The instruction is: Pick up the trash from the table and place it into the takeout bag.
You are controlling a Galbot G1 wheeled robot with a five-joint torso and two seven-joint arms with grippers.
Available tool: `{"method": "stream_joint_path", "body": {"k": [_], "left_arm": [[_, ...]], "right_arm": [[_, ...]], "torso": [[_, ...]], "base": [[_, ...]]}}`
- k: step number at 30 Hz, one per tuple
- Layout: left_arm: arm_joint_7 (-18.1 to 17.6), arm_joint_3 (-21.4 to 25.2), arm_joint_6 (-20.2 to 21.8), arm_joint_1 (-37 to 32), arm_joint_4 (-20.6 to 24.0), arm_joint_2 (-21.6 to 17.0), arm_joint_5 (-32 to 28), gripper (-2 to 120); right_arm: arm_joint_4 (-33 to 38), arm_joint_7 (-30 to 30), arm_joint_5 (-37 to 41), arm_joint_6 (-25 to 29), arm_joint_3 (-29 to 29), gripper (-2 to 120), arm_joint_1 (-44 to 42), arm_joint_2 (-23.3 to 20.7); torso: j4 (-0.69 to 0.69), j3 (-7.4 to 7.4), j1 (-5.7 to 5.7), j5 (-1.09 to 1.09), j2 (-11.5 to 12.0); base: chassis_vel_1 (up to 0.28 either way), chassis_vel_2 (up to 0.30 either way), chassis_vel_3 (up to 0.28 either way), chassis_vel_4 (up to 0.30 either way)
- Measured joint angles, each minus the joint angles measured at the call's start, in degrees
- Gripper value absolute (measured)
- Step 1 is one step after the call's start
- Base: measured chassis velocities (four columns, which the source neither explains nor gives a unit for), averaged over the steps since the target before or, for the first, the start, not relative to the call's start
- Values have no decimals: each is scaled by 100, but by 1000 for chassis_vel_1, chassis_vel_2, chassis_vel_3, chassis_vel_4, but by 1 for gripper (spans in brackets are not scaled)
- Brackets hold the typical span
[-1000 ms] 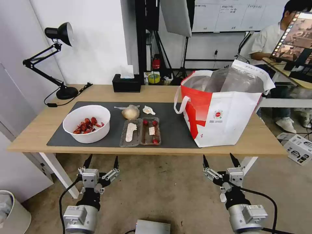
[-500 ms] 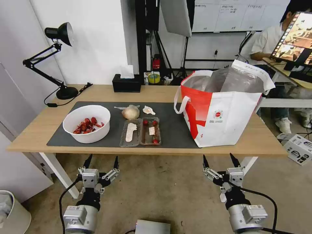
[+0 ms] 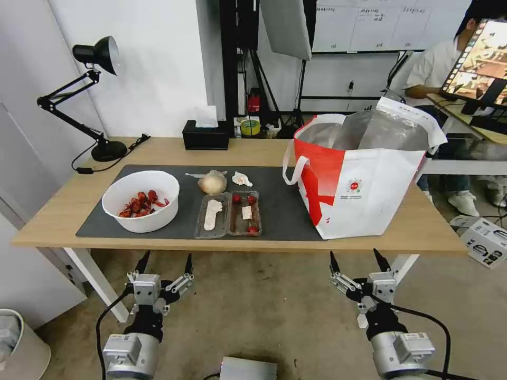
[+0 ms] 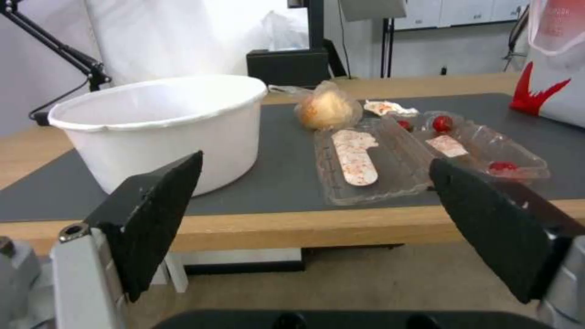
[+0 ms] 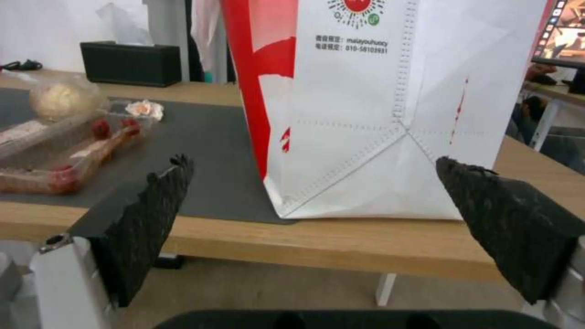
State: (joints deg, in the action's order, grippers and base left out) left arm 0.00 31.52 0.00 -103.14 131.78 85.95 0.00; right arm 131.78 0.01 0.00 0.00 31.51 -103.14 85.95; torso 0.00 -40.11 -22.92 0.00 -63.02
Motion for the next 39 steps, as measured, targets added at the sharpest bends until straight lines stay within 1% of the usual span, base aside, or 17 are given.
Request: {"method": "stream_joint_path", "body": {"k": [11, 13, 14, 15, 16, 18, 19, 22, 25, 27, 28, 31, 32, 35, 36, 37, 39], "left_arm": [[-1, 5, 63, 48, -7, 23, -67, 100], [-17, 85, 547, 413, -84, 229, -542, 100], [-39, 117, 760, 581, -120, 323, -747, 100], [-39, 117, 760, 581, -120, 323, -747, 100], [-52, 126, 847, 680, -168, 372, -890, 100], [-98, 121, 836, 727, -250, 375, -995, 100], [-98, 121, 836, 727, -250, 375, -995, 100], [-109, 126, 744, 736, -314, 345, -1018, 100], [-111, 138, 599, 735, -393, 311, -1019, 100], [-77, 150, 404, 712, -477, 267, -1016, 100], [-77, 150, 404, 712, -477, 267, -1016, 100], [139, 221, 31, 692, -662, 212, -1000, 100], [139, 221, 31, 692, -662, 212, -1000, 100], [299, 243, -306, 664, -877, 182, -980, 100], [299, 243, -306, 664, -877, 182, -980, 100], [440, 268, -446, 660, -977, 178, -973, 100], [561, 288, -558, 652, -1050, 170, -955, 100]], "right_arm": [[3, 3, 10, -42, 8, 100, 21, -11], [62, 86, 131, -389, 118, 100, 168, -99], [95, 129, 193, -571, 174, 100, 255, -144], [95, 129, 193, -571, 174, 100, 255, -144], [141, 197, 295, -857, 263, 100, 374, -215], [224, 324, 470, -1334, 424, 100, 593, -339], [224, 324, 470, -1334, 424, 100, 593, -339], [174, 368, 618, -1408, 468, 100, 698, -432], [105, 373, 736, -1340, 437, 100, 736, -456], [31, 367, 799, -1253, 394, 100, 764, -475], [31, 367, 799, -1253, 394, 100, 764, -475], [-81, 335, 944, -1087, 318, 100, 791, -510], [-81, 335, 944, -1087, 318, 100, 791, -510], [-217, 264, 996, -860, 241, 100, 850, -530], [-217, 264, 996, -860, 241, 100, 850, -530], [-249, 250, 1005, -820, 207, 100, 871, -534], [-292, 234, 1005, -799, 155, 100, 885, -535]], "torso": [[0, 0, 0, 0, 0], [2, 0, 1, 0, 0], [0, 0, 0, -2, 0], [0, 0, 0, -2, 0], [0, -1, -1, 0, 0], [0, -1, -1, -1, 2], [0, -1, -1, -1, 2], [1, 0, 0, 1, 1], [0, 0, 0, 0, 1], [1, 0, 0, 0, 1], [1, 0, 0, 0, 1], [1, 0, 0, 0, 1], [1, 0, 0, 0, 1], [0, 0, 0, 0, 1], [0, 0, 0, 0, 1], [1, 0, 0, 0, 1], [0, 1, 0, -1, 1]], "base": [[0, 0, 0, 0], [0, 0, 0, 0], [0, 0, 0, 0], [0, 0, 0, 0], [0, 0, 0, 0], [0, 0, 0, 0], [0, 0, 0, 0], [0, 0, 0, 0], [0, 0, 0, 0], [0, 0, 0, 0], [0, 0, 0, 0], [0, 0, 0, 0], [0, 0, 0, 0], [0, 0, 0, 0], [0, 0, 0, 0], [0, 0, 0, 0], [0, 0, 0, 0]]}}
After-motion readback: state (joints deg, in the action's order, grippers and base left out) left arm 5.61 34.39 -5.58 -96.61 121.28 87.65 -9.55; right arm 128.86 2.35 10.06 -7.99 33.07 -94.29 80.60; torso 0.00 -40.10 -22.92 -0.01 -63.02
